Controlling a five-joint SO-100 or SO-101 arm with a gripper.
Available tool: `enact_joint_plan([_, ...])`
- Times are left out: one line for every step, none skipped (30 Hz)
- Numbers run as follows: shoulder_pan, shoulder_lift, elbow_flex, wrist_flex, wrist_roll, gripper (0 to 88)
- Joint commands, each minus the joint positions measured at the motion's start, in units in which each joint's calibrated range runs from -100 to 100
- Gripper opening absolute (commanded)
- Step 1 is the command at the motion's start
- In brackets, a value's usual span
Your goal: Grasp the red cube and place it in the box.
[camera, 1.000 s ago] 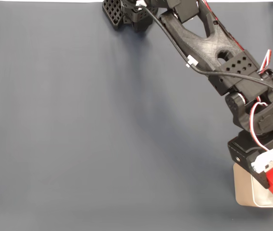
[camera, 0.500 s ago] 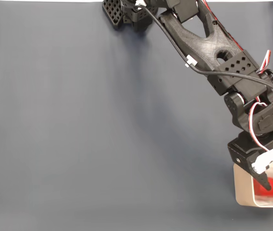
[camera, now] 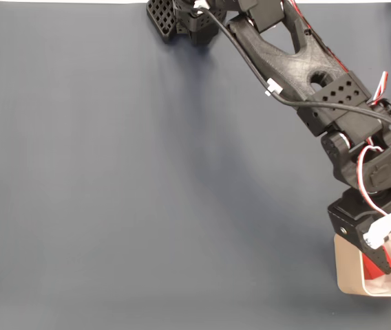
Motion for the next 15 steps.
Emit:
enact_joint_plan([0.7, -1.1, -3.9, -1.1, 0.3, 44.1])
enact_joint_plan([0.7, -1.1, -3.9, -1.2, 0.3, 44.1])
enact_joint_plan([0.7, -1.1, -3.9, -1.2, 0.3, 44.1])
enact_joint_plan([0.6, -1.1, -3.9, -1.3, 0.2, 44.1])
enact_joint_plan([0.6, -1.1, -3.9, -1.3, 0.3, 44.1])
enact_joint_plan([0.6, -1.1, -3.9, -1.3, 0.3, 44.0])
enact_joint_plan([0.6, -1.1, -3.9, -1.3, 0.3, 43.9])
enact_joint_plan([0.6, -1.1, -3.9, -1.3, 0.3, 43.9])
enact_joint_plan([0.6, -1.1, -3.9, -1.3, 0.3, 43.8])
enact_joint_plan([0.6, -1.1, -3.9, -1.3, 0.3, 43.7])
enact_joint_plan([0.6, -1.1, -3.9, -1.3, 0.4, 43.7])
enact_joint_plan([0.6, -1.2, -3.8, -1.3, 0.4, 43.7])
enact_joint_plan([0.6, -1.2, -3.8, -1.3, 0.4, 43.7])
enact_joint_plan([0.6, -1.2, -3.8, -1.3, 0.4, 43.7])
enact_joint_plan([0.6, -1.2, -3.8, -1.3, 0.4, 43.7])
